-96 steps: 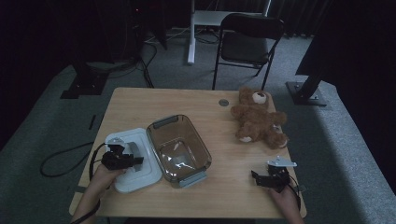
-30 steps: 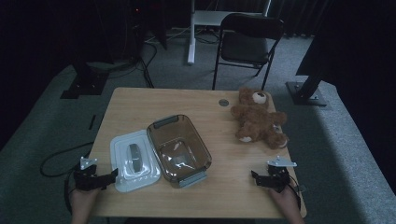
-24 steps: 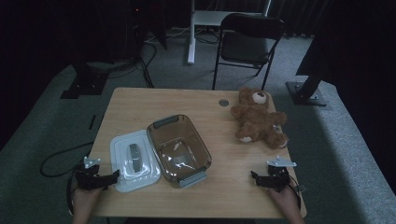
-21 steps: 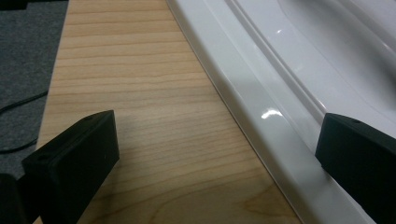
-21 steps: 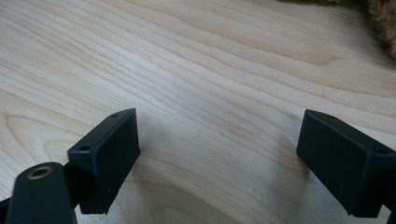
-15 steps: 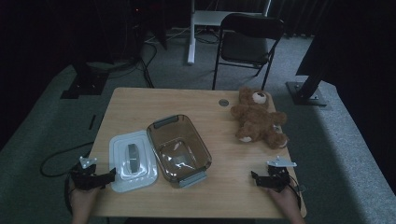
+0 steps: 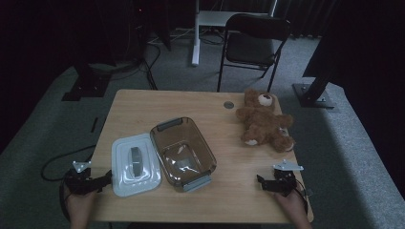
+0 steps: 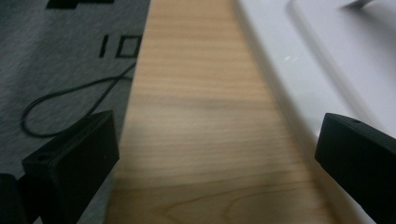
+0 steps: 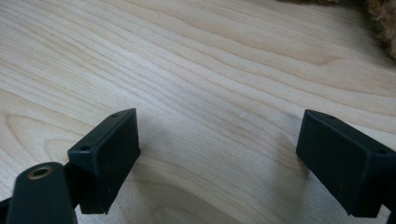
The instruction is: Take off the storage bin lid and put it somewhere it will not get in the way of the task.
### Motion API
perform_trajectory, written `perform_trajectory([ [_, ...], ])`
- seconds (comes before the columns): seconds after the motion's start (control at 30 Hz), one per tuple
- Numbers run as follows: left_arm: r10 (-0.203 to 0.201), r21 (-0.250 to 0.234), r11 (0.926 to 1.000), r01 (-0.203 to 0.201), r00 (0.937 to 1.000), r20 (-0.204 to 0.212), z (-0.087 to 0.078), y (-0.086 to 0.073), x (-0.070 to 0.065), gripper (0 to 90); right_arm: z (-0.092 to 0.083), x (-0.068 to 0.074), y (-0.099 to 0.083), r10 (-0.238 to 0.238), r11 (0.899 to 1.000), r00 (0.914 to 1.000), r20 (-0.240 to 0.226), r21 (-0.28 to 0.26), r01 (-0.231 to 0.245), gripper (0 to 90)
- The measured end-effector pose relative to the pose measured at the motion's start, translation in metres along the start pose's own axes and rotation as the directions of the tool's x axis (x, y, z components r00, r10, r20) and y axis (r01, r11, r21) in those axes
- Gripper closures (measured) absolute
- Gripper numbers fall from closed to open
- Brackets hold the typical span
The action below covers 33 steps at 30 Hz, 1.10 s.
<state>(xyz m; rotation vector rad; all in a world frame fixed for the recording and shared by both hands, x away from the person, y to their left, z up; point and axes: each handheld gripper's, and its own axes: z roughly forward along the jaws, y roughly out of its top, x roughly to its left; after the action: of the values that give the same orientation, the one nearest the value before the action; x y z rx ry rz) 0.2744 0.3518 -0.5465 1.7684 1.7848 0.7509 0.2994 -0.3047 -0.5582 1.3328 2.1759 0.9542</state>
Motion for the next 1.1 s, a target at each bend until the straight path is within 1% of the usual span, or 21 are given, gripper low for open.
perform_trajectory([
  [0.03, 0.010, 0.011, 0.9999, -0.010, 0.9999, -0.005, 0.002, -0.001, 0.000, 0.6, 0.000, 0.000, 0.000, 0.000, 1.000, 1.0000, 0.000, 0.000, 0.000, 12.5],
  [0.1, 0.026, 0.016, 0.9995, -0.026, 0.9997, 0.002, 0.003, -0.001, -0.001, 0.7, 0.000, 0.000, 0.000, 0.000, 1.000, 1.0000, 0.000, 0.000, 0.000, 12.5],
  [0.13, 0.032, 0.009, 0.9995, -0.032, 0.9995, 0.007, 0.003, 0.000, -0.002, 0.6, 0.000, 0.000, 0.000, 0.000, 1.000, 1.0000, 0.000, 0.000, 0.000, 12.5],
  [0.23, 0.034, 0.000, 0.9994, -0.034, 0.9982, 0.049, 0.003, 0.000, -0.002, 0.6, 0.000, 0.000, 0.000, 0.000, 1.000, 1.0000, 0.000, 0.000, 0.000, 12.5],
  [0.27, 0.040, 0.004, 0.9992, -0.041, 0.9968, 0.069, 0.005, 0.000, -0.002, 0.6, 0.000, 0.000, 0.000, 0.000, 1.000, 1.0000, 0.000, 0.000, 0.000, 12.4],
  [0.3, 0.057, 0.011, 0.9982, -0.059, 0.9952, 0.079, 0.006, 0.000, -0.003, 0.6, 0.000, 0.000, 0.000, 0.000, 1.000, 1.0000, 0.000, 0.000, 0.000, 12.5],
  [0.33, 0.076, 0.017, 0.9969, -0.077, 0.9942, 0.076, 0.007, -0.001, -0.004, 0.6, 0.000, 0.000, 0.000, 0.000, 1.000, 1.0000, 0.000, 0.000, 0.000, 12.5],
  [0.37, 0.076, 0.017, 0.9969, -0.077, 0.9942, 0.076, 0.007, -0.001, -0.004, 0.6, 0.000, 0.000, 0.000, 0.000, 1.000, 1.0000, 0.000, 0.000, 0.000, 12.5],
  [0.43, 0.093, 0.009, 0.9955, -0.094, 0.9921, 0.084, 0.008, 0.000, -0.005, 0.6, 0.000, 0.000, 0.000, 0.000, 1.000, 1.0000, 0.000, 0.001, 0.000, 12.5],
  [0.5, 0.093, 0.011, 0.9954, -0.095, 0.9918, 0.088, 0.008, 0.000, -0.004, 0.6, 0.000, 0.000, 0.000, 0.000, 1.000, 1.0000, 0.000, 0.005, 0.000, 12.8],
  [0.53, 0.090, 0.003, 0.9958, -0.091, 0.9909, 0.100, 0.009, 0.000, -0.003, 0.6, -0.001, 0.000, 0.001, -0.006, 1.000, 1.0000, -0.005, 0.010, 0.006, 12.8],
  [0.6, 0.094, 0.003, 0.9955, -0.095, 0.9901, 0.104, 0.010, 0.000, -0.003, 0.6, -0.002, 0.000, 0.003, -0.009, 0.999, 0.9999, -0.006, 0.032, 0.009, 12.8],
  [0.67, 0.096, 0.002, 0.9953, -0.097, 0.9897, 0.106, 0.010, 0.000, -0.003, 0.6, -0.003, 0.000, 0.004, -0.027, 0.999, 0.9996, -0.004, 0.043, 0.027, 12.0],
  [0.7, 0.099, 0.002, 0.9951, -0.099, 0.9892, 0.109, 0.010, 0.001, -0.002, 0.6, -0.005, 0.001, 0.005, -0.024, 0.999, 0.9997, 0.003, 0.037, 0.024, 12.0],
  [0.73, 0.103, 0.002, 0.9946, -0.104, 0.9883, 0.113, 0.010, 0.001, -0.002, 0.6, -0.006, 0.000, 0.006, -0.005, 0.999, 0.9999, -0.010, 0.033, 0.005, 12.0],
  [0.77, 0.103, 0.002, 0.9946, -0.104, 0.9883, 0.113, 0.010, 0.001, -0.002, 0.6, -0.006, 0.000, 0.006, -0.005, 0.999, 0.9999, -0.010, 0.033, 0.005, 12.0],
  [0.8, 0.103, 0.003, 0.9946, -0.104, 0.9882, 0.114, 0.011, 0.002, -0.001, 0.6, -0.006, -0.001, 0.007, 0.010, 0.999, 0.9995, -0.030, 0.040, -0.009, 11.9],
  [0.83, 0.103, 0.003, 0.9945, -0.104, 0.9881, 0.114, 0.011, 0.002, -0.001, 0.6, -0.007, -0.001, 0.009, 0.014, 0.999, 0.9995, -0.027, 0.043, -0.013, 10.9],
  [0.97, 0.104, 0.002, 0.9945, -0.105, 0.9880, 0.114, 0.011, 0.002, -0.001, 0.6, -0.014, -0.003, 0.015, 0.030, 1.000, 0.9992, -0.027, 0.010, -0.030, 10.9],
  [1.03, 0.105, 0.001, 0.9944, -0.106, 0.9878, 0.115, 0.012, 0.002, -0.001, 0.6, -0.020, -0.006, 0.021, 0.048, 0.999, 0.9984, -0.030, -0.014, -0.049, 10.9],
  [1.1, 0.105, 0.001, 0.9944, -0.106, 0.9878, 0.115, 0.012, 0.002, -0.001, 0.6, -0.026, -0.008, 0.028, 0.051, 0.998, 0.9985, -0.022, -0.034, -0.051, 10.9],
])
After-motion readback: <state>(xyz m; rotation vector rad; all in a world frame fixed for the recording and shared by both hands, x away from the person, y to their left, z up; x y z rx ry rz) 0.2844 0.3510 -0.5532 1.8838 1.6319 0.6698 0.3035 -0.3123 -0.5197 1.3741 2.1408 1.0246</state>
